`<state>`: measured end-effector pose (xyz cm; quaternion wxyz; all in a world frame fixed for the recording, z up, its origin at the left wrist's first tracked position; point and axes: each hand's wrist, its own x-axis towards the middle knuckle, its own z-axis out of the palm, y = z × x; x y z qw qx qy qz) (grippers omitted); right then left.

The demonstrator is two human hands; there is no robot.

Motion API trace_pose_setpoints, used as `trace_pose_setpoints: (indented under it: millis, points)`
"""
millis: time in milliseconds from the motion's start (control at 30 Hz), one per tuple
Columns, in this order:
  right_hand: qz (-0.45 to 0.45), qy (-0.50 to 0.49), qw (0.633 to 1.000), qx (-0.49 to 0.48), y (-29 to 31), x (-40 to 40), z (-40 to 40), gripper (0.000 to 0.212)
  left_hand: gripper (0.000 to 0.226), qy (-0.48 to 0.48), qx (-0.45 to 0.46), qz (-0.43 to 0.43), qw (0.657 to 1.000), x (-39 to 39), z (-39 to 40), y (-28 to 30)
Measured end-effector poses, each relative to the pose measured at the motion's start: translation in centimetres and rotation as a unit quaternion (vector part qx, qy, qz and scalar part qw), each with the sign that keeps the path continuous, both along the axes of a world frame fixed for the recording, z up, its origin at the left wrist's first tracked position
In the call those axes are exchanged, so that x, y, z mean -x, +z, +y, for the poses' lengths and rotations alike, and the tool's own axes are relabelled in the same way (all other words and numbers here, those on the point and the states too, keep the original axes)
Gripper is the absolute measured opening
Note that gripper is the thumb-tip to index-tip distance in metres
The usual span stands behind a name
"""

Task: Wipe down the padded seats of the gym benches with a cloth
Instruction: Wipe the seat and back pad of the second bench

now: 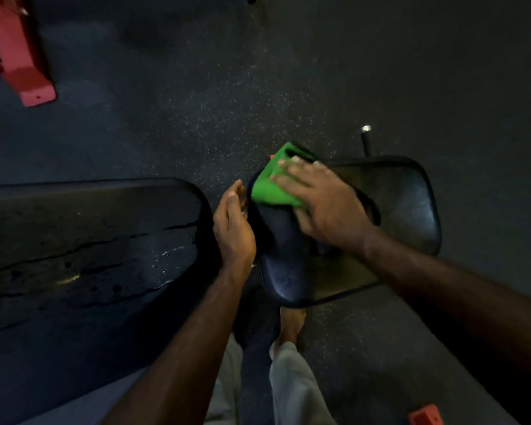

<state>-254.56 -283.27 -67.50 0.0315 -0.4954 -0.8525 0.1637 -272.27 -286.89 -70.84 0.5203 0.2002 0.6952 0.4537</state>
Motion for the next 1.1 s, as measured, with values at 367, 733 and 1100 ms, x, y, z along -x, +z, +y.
trace_pose_setpoints:
  millis: [367, 733, 1100]
  points:
    - [-0.06, 0.108, 0.991, 0.052, 0.0, 3.4, -1.6, 0.064, 0.047, 0.024, 0.018, -0.023, 0.999, 1.5, 1.6, 1.1]
    - [-0.084, 0.185, 0.975, 0.09, 1.1, 4.1, -5.8, 0.05, 0.048, -0.032, 0.039, 0.014, 0.999, 1.6, 1.3, 1.2]
    - [-0.038, 0.096, 0.99, 0.091, 1.2, 4.3, -8.5, 0.053, 0.04, -0.132, 0.015, 0.135, 0.982, 0.1, -1.0, 1.5]
